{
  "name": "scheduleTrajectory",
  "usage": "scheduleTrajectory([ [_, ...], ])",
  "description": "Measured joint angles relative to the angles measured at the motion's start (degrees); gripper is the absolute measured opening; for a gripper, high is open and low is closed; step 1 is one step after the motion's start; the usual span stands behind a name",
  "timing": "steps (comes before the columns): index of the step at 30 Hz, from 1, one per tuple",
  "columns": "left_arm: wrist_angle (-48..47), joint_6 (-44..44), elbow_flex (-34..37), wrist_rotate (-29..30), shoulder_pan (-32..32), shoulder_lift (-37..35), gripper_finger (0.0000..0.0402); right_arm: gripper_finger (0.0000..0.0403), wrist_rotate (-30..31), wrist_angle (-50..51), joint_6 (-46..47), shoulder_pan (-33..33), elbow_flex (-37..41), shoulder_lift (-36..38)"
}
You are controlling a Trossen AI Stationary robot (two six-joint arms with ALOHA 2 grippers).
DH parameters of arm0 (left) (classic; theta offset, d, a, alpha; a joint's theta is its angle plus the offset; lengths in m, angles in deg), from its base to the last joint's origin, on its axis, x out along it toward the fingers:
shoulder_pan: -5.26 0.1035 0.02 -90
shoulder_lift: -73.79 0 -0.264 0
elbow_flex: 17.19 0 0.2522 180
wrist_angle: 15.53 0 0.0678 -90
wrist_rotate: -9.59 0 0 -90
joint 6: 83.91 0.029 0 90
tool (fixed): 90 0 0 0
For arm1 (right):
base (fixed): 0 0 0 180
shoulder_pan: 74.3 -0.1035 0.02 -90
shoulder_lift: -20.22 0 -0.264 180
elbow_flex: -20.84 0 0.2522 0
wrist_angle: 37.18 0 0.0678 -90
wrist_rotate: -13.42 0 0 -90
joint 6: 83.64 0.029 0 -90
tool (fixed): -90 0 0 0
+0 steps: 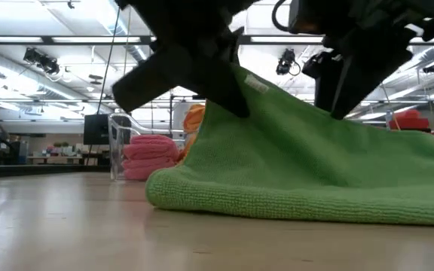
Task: Fold microfiber towels
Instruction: Fold the green microfiber cloth
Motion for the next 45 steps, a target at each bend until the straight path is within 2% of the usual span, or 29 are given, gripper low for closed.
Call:
scheduleTrajectory([
  [5, 0.0, 0.4, 0.0, 0.0, -1.2, 0.0, 0.0023, 0.0223, 0.2, 0.9, 3.5, -0.3, 0.0, 0.0],
  [9, 0.0, 0.4, 0.0, 0.0, -1.6, 0.0, 0.001, 0.0223, 0.1, -0.1, 3.0, -0.3, 1.2, -0.1],
  [15, 0.0, 0.4, 0.0, 0.0, -1.7, 0.0, 0.0019, 0.022, -9.3, -11.5, -1.1, 0.9, 5.9, -0.2],
  [22, 0.0, 0.4, 0.0, 0.0, -1.6, 0.0, 0.001, 0.0211, -9.2, -15.6, -6.8, 2.3, 10.3, -0.2],
  [27, 0.2, 0.4, 0.0, -0.5, -1.6, 0.0, 0.0019, 0.0209, -9.7, -14.1, -7.6, 4.5, 8.1, -0.2],
  [31, 0.2, 0.4, 0.0, -0.8, -1.4, 0.0, 0.0031, 0.0209, -14.6, -14.4, -10.1, 6.3, 5.5, -0.2],
  [37, 0.2, 0.4, 0.0, -1.3, -0.9, 0.0, 0.001, 0.0203, -19.5, -20.8, -13.1, 7.1, 5.0, -0.5],
  [45, 0.3, 0.0, -0.1, -1.8, -0.6, 0.0, 0.0029, 0.0177, -27.2, -21.7, -13.2, 6.4, 5.0, -7.4],
])
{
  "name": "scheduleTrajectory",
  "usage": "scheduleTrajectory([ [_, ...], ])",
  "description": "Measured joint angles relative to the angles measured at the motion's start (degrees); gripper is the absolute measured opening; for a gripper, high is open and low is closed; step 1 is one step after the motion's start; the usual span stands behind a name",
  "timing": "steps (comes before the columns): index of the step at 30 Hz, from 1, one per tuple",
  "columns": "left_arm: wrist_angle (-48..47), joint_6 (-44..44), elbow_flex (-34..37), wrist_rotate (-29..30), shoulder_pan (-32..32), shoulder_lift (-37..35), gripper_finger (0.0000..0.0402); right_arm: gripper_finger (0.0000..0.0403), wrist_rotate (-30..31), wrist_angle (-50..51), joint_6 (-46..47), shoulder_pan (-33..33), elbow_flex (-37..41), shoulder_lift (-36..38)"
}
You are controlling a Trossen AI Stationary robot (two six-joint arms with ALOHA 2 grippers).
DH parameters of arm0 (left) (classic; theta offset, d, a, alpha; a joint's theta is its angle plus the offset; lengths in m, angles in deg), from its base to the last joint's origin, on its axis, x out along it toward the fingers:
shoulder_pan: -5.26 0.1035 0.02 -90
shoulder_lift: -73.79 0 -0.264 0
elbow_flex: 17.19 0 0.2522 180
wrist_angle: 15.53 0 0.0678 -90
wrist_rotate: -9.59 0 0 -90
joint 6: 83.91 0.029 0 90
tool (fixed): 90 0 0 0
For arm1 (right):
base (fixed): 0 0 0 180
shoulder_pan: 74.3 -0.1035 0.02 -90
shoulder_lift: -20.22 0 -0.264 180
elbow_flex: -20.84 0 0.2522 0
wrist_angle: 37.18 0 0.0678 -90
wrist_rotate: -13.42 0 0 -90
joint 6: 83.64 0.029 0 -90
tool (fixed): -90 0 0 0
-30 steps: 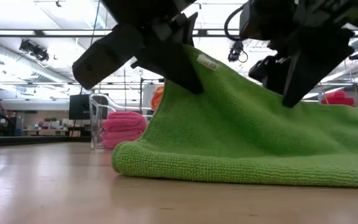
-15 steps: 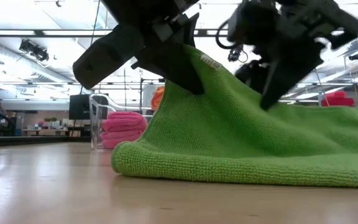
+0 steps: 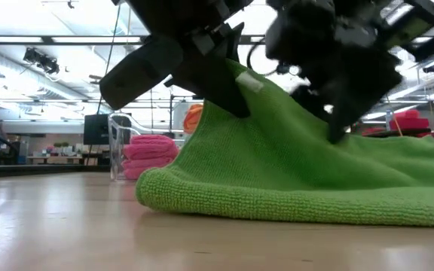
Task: Fold microfiber towels
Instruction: Fold the green microfiber cloth
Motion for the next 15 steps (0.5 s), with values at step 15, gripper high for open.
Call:
scheduleTrajectory([
  [15, -3.9, -4.8, 0.0, 0.0, -0.5, 0.0, 0.0029, 0.014, -8.3, 18.6, 11.1, -3.0, 2.8, 1.0],
])
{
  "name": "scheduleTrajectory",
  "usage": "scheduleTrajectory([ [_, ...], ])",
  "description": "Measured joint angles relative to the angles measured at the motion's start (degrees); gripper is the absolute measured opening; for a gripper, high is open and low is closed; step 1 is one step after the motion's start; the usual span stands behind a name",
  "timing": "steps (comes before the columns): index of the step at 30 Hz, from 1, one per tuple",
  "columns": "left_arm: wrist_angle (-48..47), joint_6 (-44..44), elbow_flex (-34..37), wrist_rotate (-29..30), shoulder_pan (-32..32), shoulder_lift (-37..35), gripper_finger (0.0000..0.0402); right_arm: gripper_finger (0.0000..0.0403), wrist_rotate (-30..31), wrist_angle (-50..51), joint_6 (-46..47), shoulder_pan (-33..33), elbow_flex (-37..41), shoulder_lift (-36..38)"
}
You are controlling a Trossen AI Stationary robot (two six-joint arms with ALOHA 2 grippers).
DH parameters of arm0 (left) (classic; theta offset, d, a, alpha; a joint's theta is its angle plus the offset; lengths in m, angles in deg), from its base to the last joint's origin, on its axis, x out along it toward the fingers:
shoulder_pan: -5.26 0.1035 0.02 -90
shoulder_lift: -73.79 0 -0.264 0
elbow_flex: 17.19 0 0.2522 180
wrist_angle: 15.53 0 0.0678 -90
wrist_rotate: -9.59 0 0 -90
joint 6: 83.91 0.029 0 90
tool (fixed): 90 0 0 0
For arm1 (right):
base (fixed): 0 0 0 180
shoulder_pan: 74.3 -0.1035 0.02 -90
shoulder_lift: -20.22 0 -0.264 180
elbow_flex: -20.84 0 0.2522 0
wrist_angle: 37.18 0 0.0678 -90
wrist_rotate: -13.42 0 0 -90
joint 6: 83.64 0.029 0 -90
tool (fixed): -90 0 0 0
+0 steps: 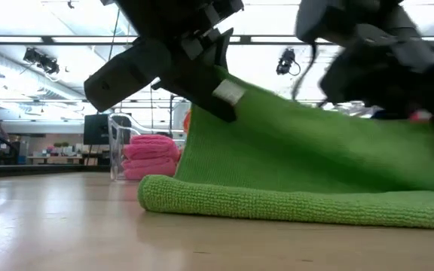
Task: Fold microfiber towels
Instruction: Fold the green microfiber cloth
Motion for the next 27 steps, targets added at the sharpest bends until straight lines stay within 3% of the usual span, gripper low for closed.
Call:
scheduleTrajectory([
  [6, 0.4, 0.3, 0.0, 0.0, 0.0, 0.0, 0.001, 0.0107, 1.1, 4.4, 3.5, -2.5, 0.5, 0.0],
  [14, 2.0, 0.3, 0.0, -3.2, 1.1, 0.0, 0.0036, 0.0016, 6.4, 10.1, 6.3, -2.6, 0.5, 1.6],
  [20, 4.0, 3.8, 0.0, -2.9, 5.2, 0.0, 0.001, 0.001, 11.7, 15.4, 8.7, -2.4, 0.4, 7.9],
  [27, 13.8, 22.4, 0.0, 4.9, 12.5, -0.9, 0.0026, 0.001, 29.3, 29.8, 10.8, -0.5, 0.4, 17.2],
])
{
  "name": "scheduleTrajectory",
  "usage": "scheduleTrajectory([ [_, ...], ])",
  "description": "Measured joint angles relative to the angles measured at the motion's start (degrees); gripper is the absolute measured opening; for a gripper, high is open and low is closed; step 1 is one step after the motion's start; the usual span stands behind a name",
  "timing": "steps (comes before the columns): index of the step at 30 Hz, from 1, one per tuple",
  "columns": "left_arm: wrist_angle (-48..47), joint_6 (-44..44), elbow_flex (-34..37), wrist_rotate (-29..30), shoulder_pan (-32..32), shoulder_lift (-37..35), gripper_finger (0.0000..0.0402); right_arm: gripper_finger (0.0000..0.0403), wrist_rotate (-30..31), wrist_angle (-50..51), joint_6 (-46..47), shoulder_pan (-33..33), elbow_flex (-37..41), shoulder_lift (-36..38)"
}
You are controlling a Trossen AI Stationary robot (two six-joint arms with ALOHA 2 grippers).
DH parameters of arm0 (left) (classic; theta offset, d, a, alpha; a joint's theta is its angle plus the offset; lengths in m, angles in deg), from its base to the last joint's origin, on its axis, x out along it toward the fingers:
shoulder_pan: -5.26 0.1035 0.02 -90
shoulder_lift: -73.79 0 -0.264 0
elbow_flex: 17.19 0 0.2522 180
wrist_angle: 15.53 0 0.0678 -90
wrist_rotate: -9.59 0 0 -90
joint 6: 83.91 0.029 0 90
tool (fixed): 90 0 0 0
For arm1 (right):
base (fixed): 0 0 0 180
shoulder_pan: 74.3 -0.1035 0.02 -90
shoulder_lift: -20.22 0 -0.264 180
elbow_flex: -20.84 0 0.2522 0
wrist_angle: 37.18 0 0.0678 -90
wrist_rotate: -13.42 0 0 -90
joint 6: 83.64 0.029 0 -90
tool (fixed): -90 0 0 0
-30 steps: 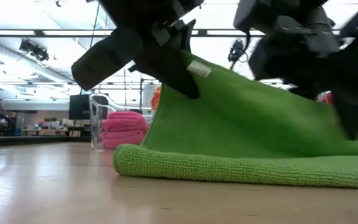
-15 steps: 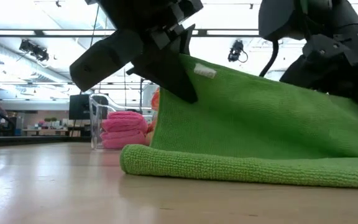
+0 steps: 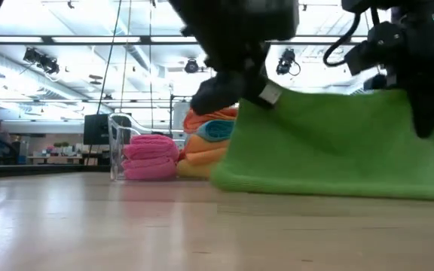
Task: Fold microfiber towels
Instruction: Fold the green microfiber cloth
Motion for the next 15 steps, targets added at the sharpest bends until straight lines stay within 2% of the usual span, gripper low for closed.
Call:
scheduleTrajectory([
  [4, 8.6, 13.3, 0.1, 4.9, 4.5, -1.1, 0.0013, 0.001, 13.7, 12.6, 4.1, 2.4, -2.0, 5.8],
  [7, 12.9, 17.5, -0.1, 5.4, 6.5, -2.5, 0.0011, 0.001, 20.7, 15.2, 5.6, 2.8, -3.0, 8.7],
  [11, 11.2, 14.3, -0.1, 3.6, 6.3, -2.7, 0.0032, 0.0011, 21.9, 12.7, 5.3, 1.8, -1.9, 8.2],
  [15, 3.0, 0.6, -0.1, -7.7, 3.9, -1.7, 0.0035, 0.0011, 15.3, 3.9, 3.9, -1.5, 0.4, 3.0],
])
